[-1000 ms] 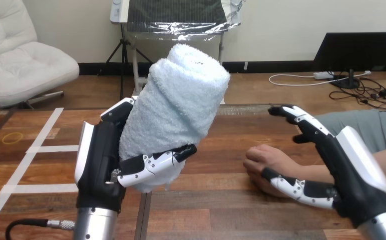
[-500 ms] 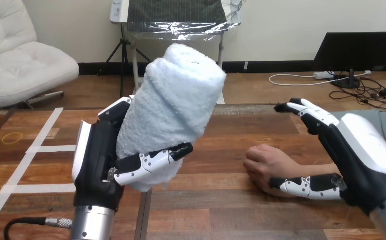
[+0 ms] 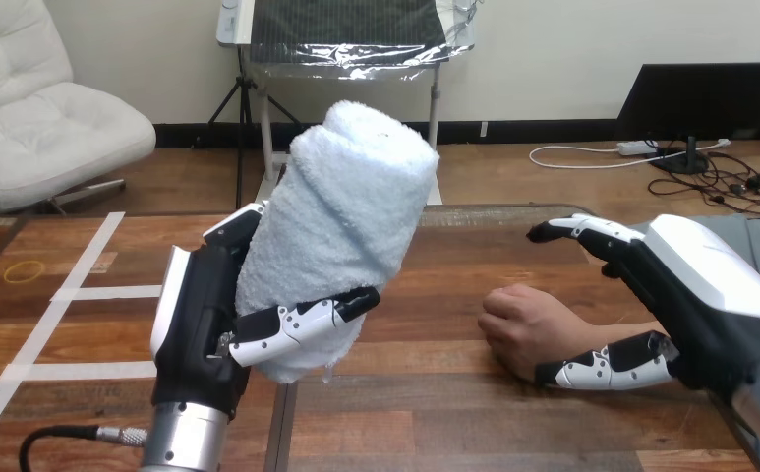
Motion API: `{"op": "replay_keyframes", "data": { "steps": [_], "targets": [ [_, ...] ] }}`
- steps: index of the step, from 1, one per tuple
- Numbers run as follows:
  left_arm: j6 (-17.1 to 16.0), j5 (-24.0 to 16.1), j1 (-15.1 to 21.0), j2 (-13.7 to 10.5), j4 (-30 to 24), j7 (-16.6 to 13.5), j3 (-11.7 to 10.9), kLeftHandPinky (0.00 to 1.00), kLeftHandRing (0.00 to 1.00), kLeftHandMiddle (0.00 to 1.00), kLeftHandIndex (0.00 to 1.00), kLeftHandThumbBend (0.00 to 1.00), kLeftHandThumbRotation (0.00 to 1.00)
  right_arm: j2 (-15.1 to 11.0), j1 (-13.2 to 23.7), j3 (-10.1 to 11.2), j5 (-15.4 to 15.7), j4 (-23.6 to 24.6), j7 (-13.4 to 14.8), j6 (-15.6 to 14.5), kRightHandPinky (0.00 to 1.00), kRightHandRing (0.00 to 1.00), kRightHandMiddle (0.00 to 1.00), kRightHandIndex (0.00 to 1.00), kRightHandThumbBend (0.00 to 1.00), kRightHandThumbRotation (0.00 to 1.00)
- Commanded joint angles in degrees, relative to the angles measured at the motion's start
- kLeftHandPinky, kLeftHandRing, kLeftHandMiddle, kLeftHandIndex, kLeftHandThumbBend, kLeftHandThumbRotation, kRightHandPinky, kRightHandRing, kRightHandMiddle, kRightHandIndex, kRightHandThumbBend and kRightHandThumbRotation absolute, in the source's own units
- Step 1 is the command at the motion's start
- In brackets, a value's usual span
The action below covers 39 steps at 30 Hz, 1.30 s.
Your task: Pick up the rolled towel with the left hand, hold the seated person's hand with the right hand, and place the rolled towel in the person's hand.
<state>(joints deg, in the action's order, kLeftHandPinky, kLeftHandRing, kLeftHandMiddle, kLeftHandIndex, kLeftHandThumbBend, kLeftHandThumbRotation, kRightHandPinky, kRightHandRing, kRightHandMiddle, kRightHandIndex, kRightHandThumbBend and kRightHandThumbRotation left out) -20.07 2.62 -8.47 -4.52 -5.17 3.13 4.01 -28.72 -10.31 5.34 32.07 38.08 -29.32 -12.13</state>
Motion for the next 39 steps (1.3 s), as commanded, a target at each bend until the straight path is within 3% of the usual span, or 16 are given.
{"op": "replay_keyframes", "data": {
  "steps": [1,9,25,39],
  "targets": [
    [0.49,0.03,5.38,-0.55,-1.61,0.92,-0.93,0.39,0.4,0.44,0.5,0.66,0.03,-3.15,5.42,0.03,0.9,3.1,-2.74,-1.78,0.75,0.87,0.89,0.83,0.82,0.0],
    [0.93,-0.32,6.45,-1.14,-1.71,1.66,-2.01,0.39,0.4,0.43,0.5,0.66,0.03,-6.51,8.48,-0.8,3.44,2.38,-7.78,-5.01,0.76,0.87,0.88,0.83,0.83,0.0],
    [0.64,0.39,5.92,-1.46,-1.79,2.64,-3.47,0.42,0.41,0.44,0.51,0.63,0.03,-10.08,10.21,-3.12,8.6,-1.15,-11.2,-6.69,0.8,0.89,0.89,0.83,0.84,0.0],
    [-0.49,-0.08,4.83,-1.69,-0.8,2.32,-5.07,0.38,0.4,0.44,0.51,0.64,0.0,-12.58,11.91,-6.13,16.37,-4.85,-15.16,-8.29,0.85,0.92,0.91,0.87,0.79,0.05]
  ]
}}
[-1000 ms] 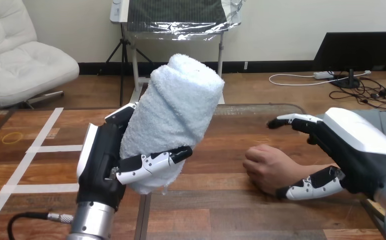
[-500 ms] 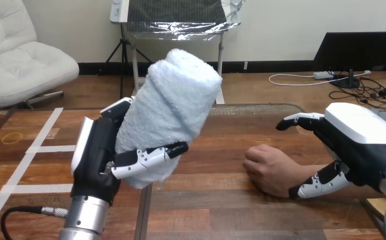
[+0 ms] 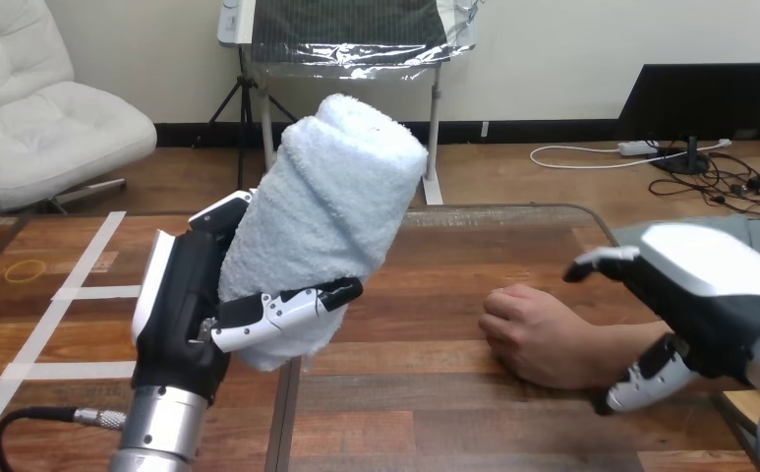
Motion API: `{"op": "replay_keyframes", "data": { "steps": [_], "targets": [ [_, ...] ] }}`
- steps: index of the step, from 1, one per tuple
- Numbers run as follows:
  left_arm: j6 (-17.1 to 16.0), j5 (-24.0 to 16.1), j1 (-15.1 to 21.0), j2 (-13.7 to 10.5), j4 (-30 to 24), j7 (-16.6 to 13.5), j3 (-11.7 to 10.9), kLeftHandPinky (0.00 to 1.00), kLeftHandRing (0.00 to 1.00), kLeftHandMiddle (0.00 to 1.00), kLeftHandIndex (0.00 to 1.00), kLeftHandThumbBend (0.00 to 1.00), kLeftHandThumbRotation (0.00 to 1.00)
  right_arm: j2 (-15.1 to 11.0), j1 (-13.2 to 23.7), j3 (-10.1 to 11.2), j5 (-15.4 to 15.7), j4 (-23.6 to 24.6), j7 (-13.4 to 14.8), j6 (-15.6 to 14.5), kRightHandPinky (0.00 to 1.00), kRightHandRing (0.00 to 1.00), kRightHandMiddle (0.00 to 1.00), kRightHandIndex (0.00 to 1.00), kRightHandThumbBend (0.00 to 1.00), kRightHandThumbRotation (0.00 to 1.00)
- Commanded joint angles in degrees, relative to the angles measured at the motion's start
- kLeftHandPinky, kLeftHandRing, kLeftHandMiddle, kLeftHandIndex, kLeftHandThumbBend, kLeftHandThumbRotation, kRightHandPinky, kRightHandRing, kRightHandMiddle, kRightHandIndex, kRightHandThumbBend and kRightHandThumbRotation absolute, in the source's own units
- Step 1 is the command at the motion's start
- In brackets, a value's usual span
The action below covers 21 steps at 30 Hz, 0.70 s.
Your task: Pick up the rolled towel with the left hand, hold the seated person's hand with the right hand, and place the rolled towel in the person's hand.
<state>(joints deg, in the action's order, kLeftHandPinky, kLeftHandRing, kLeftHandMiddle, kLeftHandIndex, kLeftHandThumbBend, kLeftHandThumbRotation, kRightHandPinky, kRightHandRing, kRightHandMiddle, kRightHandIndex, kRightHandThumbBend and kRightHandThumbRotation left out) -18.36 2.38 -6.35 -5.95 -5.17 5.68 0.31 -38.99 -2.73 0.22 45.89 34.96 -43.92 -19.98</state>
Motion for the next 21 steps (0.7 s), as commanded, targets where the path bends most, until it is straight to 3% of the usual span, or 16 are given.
{"op": "replay_keyframes", "data": {
  "steps": [1,8,21],
  "targets": [
    [-2.31,0.13,2.74,-0.3,-0.66,-0.21,-1.47,0.37,0.4,0.45,0.51,0.64,0.0,-2.27,4.47,-1.14,2.94,-1.99,-0.69,-0.42,0.86,0.93,0.91,0.87,0.79,0.06],
    [-3.15,0.79,2.8,-0.85,0.52,0.74,-2.5,0.38,0.41,0.46,0.51,0.63,0.0,-2.28,5.83,-2.17,6.32,-5.14,-0.79,-0.28,0.89,0.95,0.93,0.88,0.78,0.1],
    [-4.64,0.36,3.9,-1.32,2.91,1.21,-3.34,0.39,0.42,0.47,0.52,0.64,0.0,-0.39,7.72,-2.83,9.36,-9.03,0.15,-2.14,0.92,0.96,0.94,0.88,0.77,0.13]
  ]
}}
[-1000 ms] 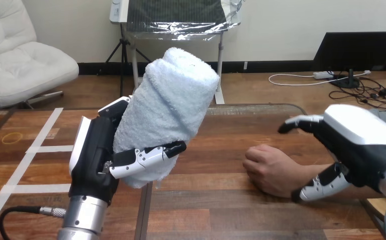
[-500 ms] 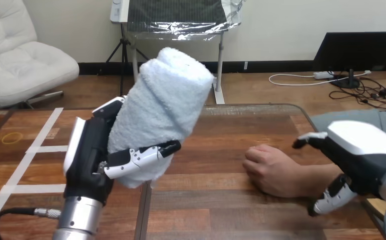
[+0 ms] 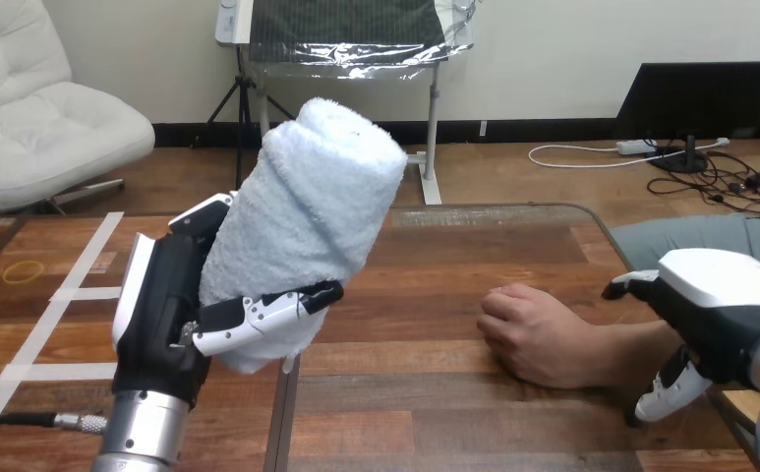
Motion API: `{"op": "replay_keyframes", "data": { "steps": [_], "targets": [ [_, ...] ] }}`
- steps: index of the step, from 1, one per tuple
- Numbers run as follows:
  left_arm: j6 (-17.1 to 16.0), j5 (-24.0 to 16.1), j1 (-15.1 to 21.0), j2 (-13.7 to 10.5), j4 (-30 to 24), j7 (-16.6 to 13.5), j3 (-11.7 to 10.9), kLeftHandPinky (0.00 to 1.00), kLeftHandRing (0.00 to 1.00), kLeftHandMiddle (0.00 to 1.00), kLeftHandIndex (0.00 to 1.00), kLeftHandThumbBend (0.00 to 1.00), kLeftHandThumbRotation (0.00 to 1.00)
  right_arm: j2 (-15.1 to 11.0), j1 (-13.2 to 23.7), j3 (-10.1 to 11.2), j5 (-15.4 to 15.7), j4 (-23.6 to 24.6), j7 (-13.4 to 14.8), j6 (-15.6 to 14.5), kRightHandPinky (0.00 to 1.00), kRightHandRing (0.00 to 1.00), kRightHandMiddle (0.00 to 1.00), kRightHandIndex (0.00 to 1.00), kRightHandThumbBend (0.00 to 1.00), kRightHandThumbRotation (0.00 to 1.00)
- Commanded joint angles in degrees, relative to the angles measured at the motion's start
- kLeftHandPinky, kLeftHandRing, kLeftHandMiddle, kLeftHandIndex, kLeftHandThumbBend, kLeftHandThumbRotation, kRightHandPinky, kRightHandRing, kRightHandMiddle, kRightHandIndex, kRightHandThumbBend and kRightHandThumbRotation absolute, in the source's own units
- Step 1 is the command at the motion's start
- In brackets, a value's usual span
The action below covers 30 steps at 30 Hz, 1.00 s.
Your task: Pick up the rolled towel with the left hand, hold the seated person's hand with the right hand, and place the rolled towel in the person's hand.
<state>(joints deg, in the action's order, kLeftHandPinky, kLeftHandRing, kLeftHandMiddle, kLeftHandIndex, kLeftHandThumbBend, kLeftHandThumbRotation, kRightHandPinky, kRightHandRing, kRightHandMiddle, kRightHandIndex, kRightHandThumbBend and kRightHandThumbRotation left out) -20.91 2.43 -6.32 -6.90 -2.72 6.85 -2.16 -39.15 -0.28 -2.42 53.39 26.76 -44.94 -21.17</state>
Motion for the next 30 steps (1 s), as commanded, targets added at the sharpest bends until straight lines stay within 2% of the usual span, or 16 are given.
{"op": "replay_keyframes", "data": {
  "steps": [1,16,30],
  "targets": [
    [-2.28,0.26,3.98,-0.37,0.78,0.06,-0.89,0.39,0.42,0.47,0.52,0.64,0.0,-0.08,5.42,-0.43,2.27,-1.16,0.93,-1.4,0.93,0.96,0.95,0.89,0.77,0.13],
    [-4.12,-1.0,4.63,-0.16,2.73,-0.02,-0.92,0.4,0.42,0.47,0.52,0.65,0.0,0.34,5.85,-2.44,4.05,-4.05,0.96,-2.33,0.96,0.98,0.97,0.9,0.73,0.19],
    [-3.68,-0.13,4.53,0.14,2.22,0.21,-1.01,0.4,0.42,0.47,0.52,0.65,0.01,0.22,6.59,-4.04,5.0,-7.86,2.04,-2.18,0.98,1.0,0.98,0.91,0.72,0.23]
  ]
}}
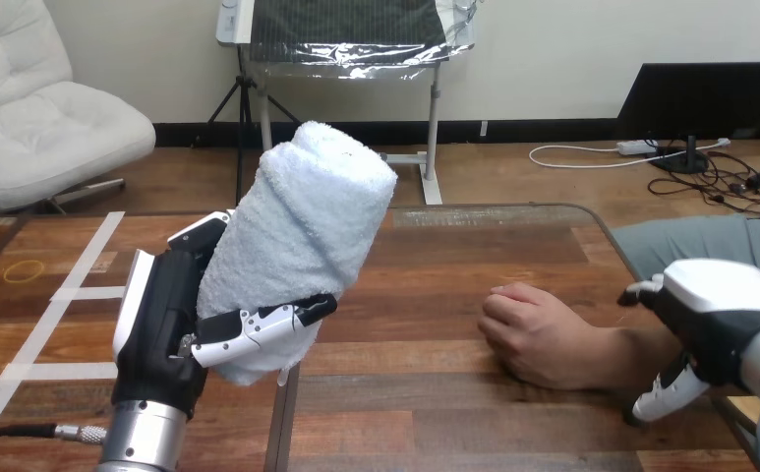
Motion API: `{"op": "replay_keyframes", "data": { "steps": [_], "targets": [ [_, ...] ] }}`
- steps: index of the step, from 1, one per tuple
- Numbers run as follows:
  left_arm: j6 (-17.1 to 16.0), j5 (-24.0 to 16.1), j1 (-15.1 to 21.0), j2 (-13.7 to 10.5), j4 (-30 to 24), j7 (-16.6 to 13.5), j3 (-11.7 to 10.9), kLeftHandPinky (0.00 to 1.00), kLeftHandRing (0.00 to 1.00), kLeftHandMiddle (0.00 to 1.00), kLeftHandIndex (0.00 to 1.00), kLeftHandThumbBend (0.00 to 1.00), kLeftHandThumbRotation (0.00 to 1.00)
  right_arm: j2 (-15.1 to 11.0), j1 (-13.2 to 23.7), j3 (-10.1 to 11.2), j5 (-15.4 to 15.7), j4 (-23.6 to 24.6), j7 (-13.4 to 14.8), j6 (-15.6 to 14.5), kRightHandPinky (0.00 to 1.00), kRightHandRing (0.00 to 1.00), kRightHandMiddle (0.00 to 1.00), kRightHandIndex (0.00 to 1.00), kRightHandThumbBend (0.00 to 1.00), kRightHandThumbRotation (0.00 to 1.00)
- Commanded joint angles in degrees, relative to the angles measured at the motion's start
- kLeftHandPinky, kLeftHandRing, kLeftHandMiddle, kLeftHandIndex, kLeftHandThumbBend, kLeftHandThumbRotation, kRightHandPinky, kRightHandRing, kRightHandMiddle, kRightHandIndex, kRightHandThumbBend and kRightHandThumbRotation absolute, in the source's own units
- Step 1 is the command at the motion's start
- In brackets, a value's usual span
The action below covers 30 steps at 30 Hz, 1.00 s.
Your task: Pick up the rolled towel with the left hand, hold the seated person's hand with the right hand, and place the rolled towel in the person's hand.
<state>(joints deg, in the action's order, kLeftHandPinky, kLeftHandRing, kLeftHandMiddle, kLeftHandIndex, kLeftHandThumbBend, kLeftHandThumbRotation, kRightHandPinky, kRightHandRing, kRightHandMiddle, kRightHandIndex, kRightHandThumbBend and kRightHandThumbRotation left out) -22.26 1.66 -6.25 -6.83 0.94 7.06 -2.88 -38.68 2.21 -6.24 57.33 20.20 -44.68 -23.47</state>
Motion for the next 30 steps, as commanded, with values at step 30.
{"op": "replay_keyframes", "data": {
  "steps": [30],
  "targets": [
    [-3.39,0.5,2.57,0.53,-1.21,0.5,-0.22,0.4,0.42,0.47,0.52,0.65,0.04,-0.97,5.21,-1.81,0.3,-8.76,1.78,1.05,1.0,1.0,0.98,0.9,0.7,0.27]
  ]
}}
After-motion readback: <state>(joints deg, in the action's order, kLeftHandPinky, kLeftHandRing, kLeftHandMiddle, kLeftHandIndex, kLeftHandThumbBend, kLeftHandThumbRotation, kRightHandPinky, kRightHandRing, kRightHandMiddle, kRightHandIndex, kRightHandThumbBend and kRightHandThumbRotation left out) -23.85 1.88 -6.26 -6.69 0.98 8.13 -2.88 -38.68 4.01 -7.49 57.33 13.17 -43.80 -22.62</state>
